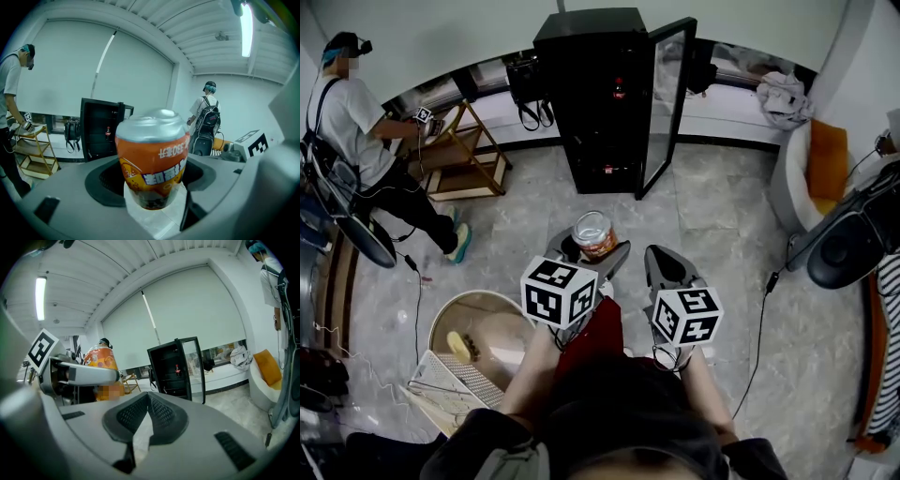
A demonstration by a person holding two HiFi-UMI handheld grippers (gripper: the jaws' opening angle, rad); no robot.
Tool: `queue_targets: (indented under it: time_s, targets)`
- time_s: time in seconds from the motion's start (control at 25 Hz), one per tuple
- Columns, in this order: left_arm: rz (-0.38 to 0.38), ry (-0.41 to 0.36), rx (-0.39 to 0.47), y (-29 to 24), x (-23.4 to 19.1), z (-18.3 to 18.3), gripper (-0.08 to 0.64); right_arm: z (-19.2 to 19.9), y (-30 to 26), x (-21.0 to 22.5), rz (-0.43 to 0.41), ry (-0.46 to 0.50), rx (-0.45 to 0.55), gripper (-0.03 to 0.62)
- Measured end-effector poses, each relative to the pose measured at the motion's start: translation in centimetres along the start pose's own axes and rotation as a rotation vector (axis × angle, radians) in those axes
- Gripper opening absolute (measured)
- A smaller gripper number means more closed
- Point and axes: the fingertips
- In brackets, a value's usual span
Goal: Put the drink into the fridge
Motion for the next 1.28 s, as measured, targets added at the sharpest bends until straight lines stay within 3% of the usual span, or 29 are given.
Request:
queue_targets:
  time_s: [0.28, 0.76, 1.28]
  targets:
    - [0.011, 0.011, -0.004, -3.4, -2.9, -0.5, 0.342, 0.3, -3.8, 1.5, 0.008, 0.004, -0.025, 0.018]
    - [0.020, 0.044, -0.019, -11.0, -11.8, -2.1, 0.342, -0.1, -15.2, 4.6, 0.040, -0.003, -0.065, 0.018]
    - [0.002, 0.094, -0.028, -16.1, -20.8, -3.7, 0.342, 0.1, -26.5, 4.5, -0.004, 0.015, -0.141, 0.018]
Point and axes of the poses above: the fingertips, and each gripper's own axes: y backward along the fingers, x to its right, z out of its underside, and after that the axes turned 13 degrees about x, right-handed
